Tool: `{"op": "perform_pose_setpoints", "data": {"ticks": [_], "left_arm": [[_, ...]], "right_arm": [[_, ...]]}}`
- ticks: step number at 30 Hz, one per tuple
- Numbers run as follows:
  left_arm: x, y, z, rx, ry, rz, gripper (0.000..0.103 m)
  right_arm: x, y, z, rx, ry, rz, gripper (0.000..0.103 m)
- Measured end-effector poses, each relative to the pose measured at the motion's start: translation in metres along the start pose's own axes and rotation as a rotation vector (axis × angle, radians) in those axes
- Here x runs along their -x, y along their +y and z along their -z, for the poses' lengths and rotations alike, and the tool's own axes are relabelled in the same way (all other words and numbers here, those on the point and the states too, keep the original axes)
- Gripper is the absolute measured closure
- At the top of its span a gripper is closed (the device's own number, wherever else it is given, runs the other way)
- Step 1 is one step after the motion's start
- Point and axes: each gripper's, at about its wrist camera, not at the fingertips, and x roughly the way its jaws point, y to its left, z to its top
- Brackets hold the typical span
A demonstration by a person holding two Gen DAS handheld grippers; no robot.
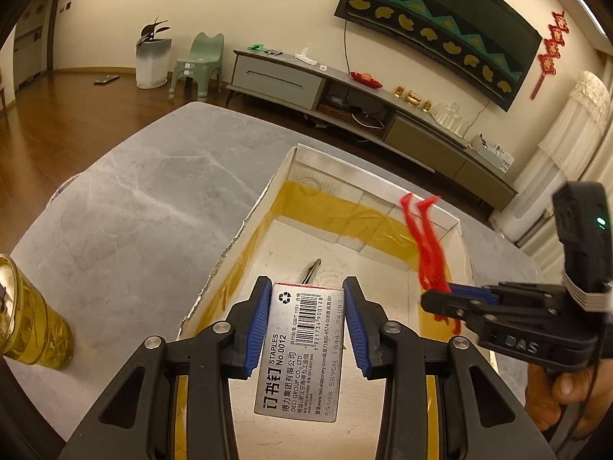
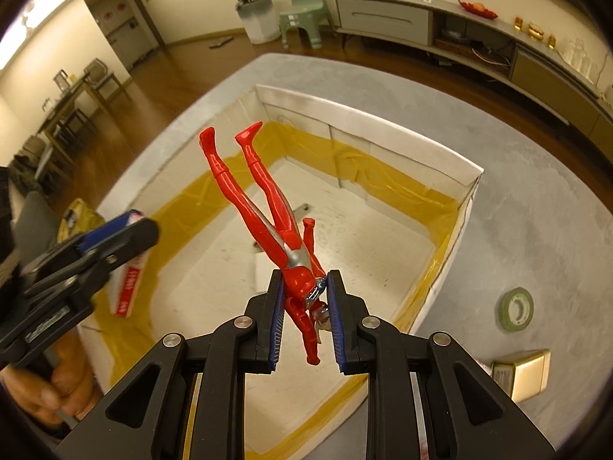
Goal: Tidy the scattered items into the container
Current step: 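Open both grippers to drop the staples box and red figure into the box, then move the left gripper to the pink binder clip while the right gripper approaches the tissue pack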
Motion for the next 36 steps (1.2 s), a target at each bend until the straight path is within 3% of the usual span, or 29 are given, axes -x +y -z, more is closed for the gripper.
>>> {"op": "perform_pose_setpoints", "data": {"ticks": [5,7,22,28,36], "left_arm": [[-0.002,0.002,0.001,0.008,0.014,0.02,0.06],[-0.001,0.007,0.002,0.039,0.01,0.026,0.04],[0.01,0.012,0.007,0.059,-0.021,0.03,0.04],[0.03,0.033,0.008,0.151,-0.068,0.008,0.04],[0.044,0.018,0.01,0.089,-0.082,-0.002,0.04]], "right_arm": [[-0.013,-0.003,-0.008,-0.011,0.02,0.026,0.078],[-0.015,-0.006,-0.009,-0.03,0.016,0.025,0.074],[0.008,-0.001,0.005,-0.051,-0.009,0.015,0.073],[0.015,0.004,0.017,-0.048,-0.006,0.01,0.073],[0.027,0.012,0.033,-0.047,-0.011,-0.007,0.073]]}}
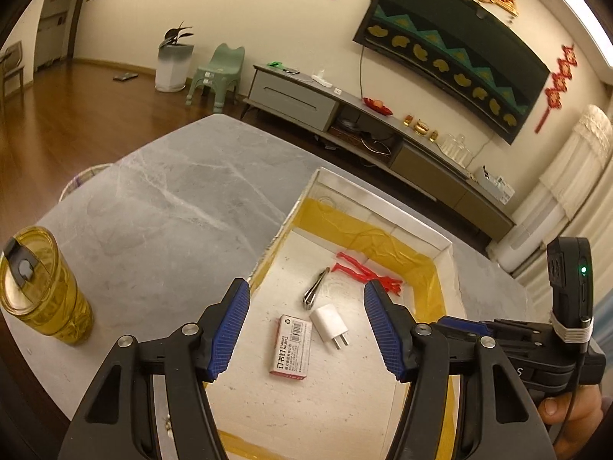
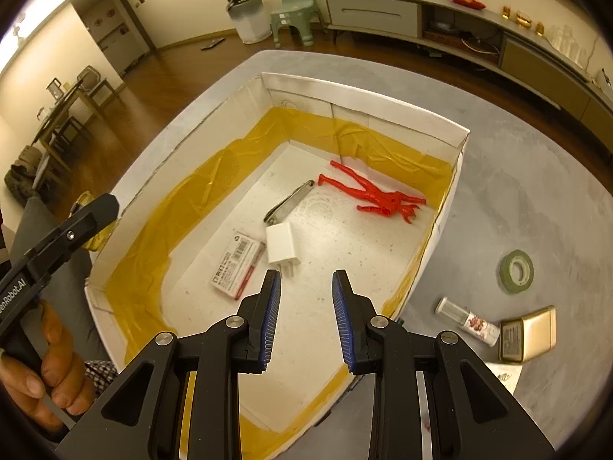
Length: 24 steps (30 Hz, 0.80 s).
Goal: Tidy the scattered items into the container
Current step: 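Move the left gripper to the pink binder clip while the right gripper approaches the tissue pack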
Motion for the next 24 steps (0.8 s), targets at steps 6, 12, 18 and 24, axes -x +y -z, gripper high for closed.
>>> {"op": "perform_pose_setpoints", "data": {"ticks": [6,12,18,24], "left_arm": [[0.008,-0.007,0.005,-0.022,-0.002,-0.012,0.04],[0.016,-0.014,0.01,-0.051,-0.016,-0.04,0.04],[0.023,-0.017,0.015,-0.06,-0.014,-0.047,0.04],[0.027,-0.035,0.028,-0.127,0.002,-0.035,0.04]], "right_arm": [[0.019,0.004,0.012,0.005,-0.017,-0.017,0.073],[0.033,0.007,0.024,0.003,-0.028,-0.033,0.073],[0.047,0.007,0.035,-0.004,-0.043,-0.048,0.073],[0.059,0.005,0.048,-0.014,-0.054,-0.063,0.073]]}}
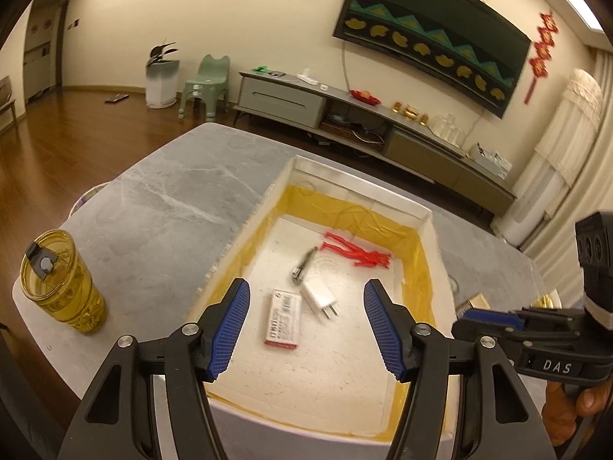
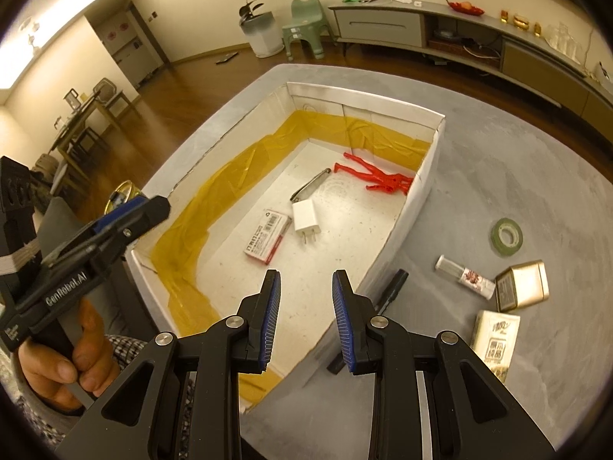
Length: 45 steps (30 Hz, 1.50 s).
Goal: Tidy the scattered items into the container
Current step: 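Move the left gripper to the pink binder clip while the right gripper approaches the tissue pack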
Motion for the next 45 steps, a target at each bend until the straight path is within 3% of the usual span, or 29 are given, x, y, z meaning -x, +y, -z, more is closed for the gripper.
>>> {"op": "perform_pose_setpoints", "data": {"ticks": [5,9,28,36,45], "left_arm": [[0.009,-0.027,0.011,-0.116,-0.03,-0.056,0.04],[0.012,-0.039,0.021,-0.151,-0.029,-0.051,0.04],[0.025,-0.06,0.048,-0.18,-0.028,-0.041,0.04],[0.035,-0.083,0.072,-0.208,-0.034,0.007,0.04],[0.044,-0.138,0.099,-0.317,-0.033,0.111,0.04]], "right_arm": [[0.008,0.0,0.012,-0.004,-0.002,-0.014,0.073],[0.014,0.0,0.021,-0.001,-0.004,-0.02,0.073],[0.038,-0.01,0.072,0.03,-0.013,-0.056,0.072],[0.054,-0.032,0.089,0.015,-0.03,-0.085,0.072],[0.055,-0.075,0.113,-0.053,-0.031,-0.094,0.072]]}}
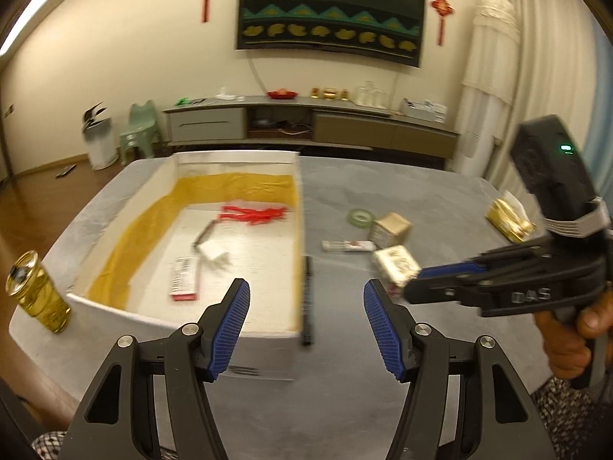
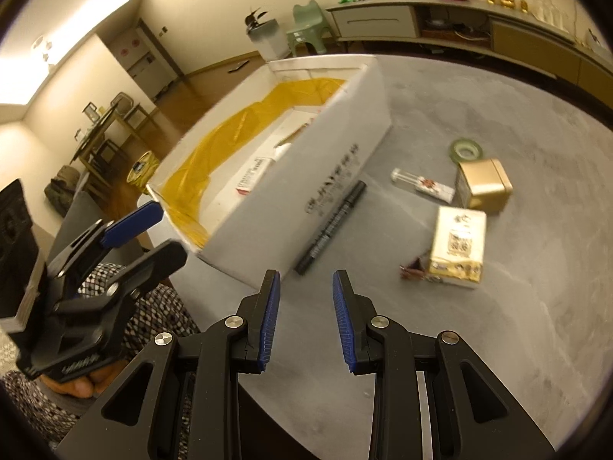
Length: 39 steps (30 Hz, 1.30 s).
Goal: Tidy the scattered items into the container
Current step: 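Move the left gripper to the pink binder clip while the right gripper approaches the tissue pack, then close the left gripper on the binder clip while the right gripper grasps the cream tissue pack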
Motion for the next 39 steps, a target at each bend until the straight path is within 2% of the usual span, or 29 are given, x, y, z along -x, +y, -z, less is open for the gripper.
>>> {"op": "perform_pose_setpoints", "data": {"ticks": [4,8,12,16,18,20,27,39], "left_arm": [[-0.011,-0.029,-0.003,-0.047,0.023,0.057,0.04],[-0.04,-0.051,-0.003,-0.081,0.09,0.081,0.04],[-0.077,-0.055,-0.001,-0.076,0.165,0.056,0.04],[-0.098,-0.061,-0.001,-0.131,0.163,-0.033,0.04],[-0.103,-0.063,-0.003,-0.136,0.159,-0.032,0.04],[-0.11,-0.064,-0.003,-0.118,0.177,0.003,0.04],[-0.13,-0.077,0.009,-0.134,0.219,0.055,0.04],[-0.156,-0.071,0.012,-0.092,0.233,0.091,0.04]], "right_arm": [[0.003,-0.027,0.01,-0.042,-0.008,0.015,0.072],[0.006,-0.061,0.017,-0.093,-0.026,0.058,0.068],[0.004,-0.091,0.021,-0.128,-0.05,0.1,0.062],[-0.006,-0.108,0.021,-0.141,-0.06,0.139,0.056],[-0.011,-0.109,0.018,-0.136,-0.059,0.142,0.052],[-0.014,-0.106,0.014,-0.116,-0.066,0.14,0.05],[-0.026,-0.097,0.012,-0.062,-0.055,0.15,0.049],[-0.052,-0.105,-0.005,-0.041,-0.044,0.241,0.042]]}}
